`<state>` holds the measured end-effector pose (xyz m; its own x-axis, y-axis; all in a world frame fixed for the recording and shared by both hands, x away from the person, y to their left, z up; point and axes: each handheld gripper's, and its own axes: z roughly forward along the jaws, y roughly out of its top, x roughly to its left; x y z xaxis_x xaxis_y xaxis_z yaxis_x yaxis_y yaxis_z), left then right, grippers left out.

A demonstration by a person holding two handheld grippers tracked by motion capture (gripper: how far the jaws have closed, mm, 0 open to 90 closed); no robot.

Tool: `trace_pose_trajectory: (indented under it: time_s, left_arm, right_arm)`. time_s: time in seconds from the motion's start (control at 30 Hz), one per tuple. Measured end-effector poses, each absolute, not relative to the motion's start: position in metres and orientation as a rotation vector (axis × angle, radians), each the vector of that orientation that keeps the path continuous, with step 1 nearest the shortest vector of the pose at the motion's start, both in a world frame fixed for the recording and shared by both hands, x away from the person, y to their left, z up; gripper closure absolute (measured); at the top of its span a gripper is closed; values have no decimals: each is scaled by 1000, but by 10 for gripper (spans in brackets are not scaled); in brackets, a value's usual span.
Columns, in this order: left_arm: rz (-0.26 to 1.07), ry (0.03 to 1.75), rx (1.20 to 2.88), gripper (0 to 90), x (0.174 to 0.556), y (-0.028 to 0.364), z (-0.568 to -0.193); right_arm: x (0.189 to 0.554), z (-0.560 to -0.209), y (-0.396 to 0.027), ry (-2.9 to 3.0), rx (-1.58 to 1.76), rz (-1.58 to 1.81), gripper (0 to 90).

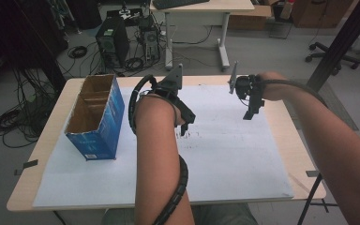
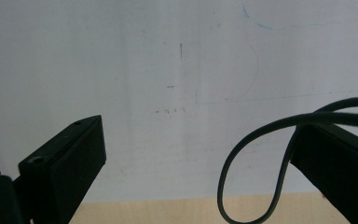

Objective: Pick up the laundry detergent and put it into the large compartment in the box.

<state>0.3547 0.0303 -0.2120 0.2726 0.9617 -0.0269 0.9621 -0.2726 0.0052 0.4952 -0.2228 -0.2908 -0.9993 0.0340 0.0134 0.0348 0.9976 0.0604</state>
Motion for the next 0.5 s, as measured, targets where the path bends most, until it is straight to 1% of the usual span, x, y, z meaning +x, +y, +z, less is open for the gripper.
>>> trace_pose_trajectory:
  time_s: [0.5]
  left_arm:
    - [-40,1896,2496,35,354,32,-238]
  right_arm:
    - [493,-296,-224,-3113,-54,-133,29]
